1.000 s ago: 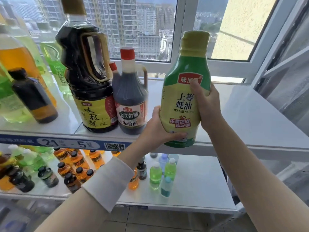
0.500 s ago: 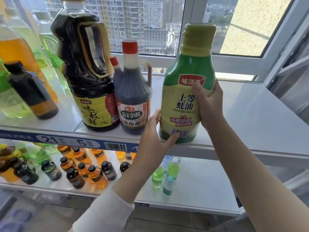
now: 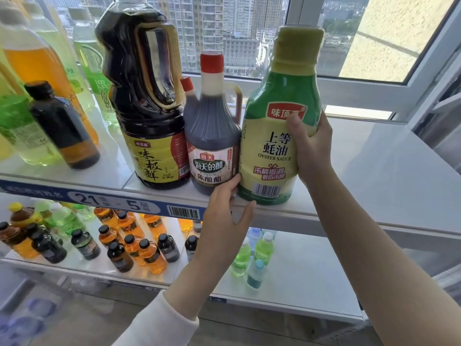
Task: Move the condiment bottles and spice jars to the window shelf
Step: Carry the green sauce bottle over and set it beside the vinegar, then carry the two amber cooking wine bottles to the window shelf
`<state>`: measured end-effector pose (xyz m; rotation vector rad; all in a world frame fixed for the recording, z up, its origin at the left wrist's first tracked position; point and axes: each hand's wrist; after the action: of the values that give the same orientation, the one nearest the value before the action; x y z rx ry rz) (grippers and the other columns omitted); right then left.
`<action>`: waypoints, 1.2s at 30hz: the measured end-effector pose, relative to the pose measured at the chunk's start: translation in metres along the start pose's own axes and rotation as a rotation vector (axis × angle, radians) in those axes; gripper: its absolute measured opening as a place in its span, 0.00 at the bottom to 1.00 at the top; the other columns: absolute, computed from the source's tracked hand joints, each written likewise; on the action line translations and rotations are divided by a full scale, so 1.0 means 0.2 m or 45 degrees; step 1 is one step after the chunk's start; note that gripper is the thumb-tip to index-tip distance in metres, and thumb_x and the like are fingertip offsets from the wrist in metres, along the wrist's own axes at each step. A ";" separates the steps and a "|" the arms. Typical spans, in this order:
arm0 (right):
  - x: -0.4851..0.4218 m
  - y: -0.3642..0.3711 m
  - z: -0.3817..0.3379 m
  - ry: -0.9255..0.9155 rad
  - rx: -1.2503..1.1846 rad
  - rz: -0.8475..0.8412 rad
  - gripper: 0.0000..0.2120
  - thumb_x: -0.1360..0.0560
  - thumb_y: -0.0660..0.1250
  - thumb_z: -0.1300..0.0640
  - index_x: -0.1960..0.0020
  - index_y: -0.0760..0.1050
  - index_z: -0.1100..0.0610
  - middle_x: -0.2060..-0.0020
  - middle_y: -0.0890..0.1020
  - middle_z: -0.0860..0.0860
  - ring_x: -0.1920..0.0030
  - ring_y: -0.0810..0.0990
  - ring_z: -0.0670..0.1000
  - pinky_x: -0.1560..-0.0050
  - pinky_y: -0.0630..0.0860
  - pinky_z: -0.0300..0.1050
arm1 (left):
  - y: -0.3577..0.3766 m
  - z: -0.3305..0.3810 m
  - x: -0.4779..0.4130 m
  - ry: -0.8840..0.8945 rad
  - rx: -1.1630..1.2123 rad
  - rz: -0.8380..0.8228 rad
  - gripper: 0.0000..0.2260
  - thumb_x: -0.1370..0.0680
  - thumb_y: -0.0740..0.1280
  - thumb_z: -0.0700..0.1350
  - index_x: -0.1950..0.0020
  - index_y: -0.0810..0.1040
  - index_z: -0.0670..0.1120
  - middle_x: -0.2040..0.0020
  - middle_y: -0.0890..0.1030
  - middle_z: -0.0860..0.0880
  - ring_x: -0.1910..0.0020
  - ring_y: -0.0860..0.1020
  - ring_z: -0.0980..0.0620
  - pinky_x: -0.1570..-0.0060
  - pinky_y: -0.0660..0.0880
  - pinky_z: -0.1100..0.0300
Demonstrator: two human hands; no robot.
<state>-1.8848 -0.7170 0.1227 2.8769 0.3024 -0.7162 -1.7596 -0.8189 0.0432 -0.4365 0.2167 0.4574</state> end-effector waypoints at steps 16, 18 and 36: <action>0.09 -0.06 0.00 0.082 0.345 0.024 0.49 0.40 0.62 0.25 0.30 0.61 0.55 0.36 0.73 0.50 0.38 0.74 0.47 0.41 0.76 0.45 | -0.01 0.01 0.09 0.224 -0.221 -0.016 0.24 0.24 0.65 0.44 0.30 0.63 0.47 0.31 0.67 0.49 0.32 0.64 0.55 0.33 0.63 0.62; 0.18 -0.11 0.02 0.077 0.485 0.156 0.37 0.30 0.59 0.34 0.28 0.60 0.55 0.34 0.70 0.46 0.34 0.69 0.46 0.34 0.68 0.44 | -0.02 -0.02 0.11 0.397 -0.296 0.042 0.23 0.24 0.63 0.48 0.31 0.64 0.46 0.32 0.70 0.46 0.33 0.66 0.51 0.34 0.66 0.55; 1.96 -0.81 -0.18 0.374 1.904 0.870 0.29 0.25 0.58 0.44 0.29 0.61 0.58 0.31 0.69 0.57 0.28 0.59 0.58 0.28 0.55 0.59 | 0.62 0.07 0.94 1.140 -0.276 -0.879 0.22 0.26 0.59 0.47 0.33 0.67 0.42 0.32 0.70 0.40 0.30 0.64 0.42 0.29 0.55 0.49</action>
<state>-1.5675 -0.4927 -0.0494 3.7991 -1.8588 -0.3887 -1.6511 -0.6411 -0.0445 -0.8720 0.8505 -0.4293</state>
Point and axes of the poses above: each hand's wrist, its own x-axis away from the middle knuckle, its own y-axis out of the palm, z = x × y
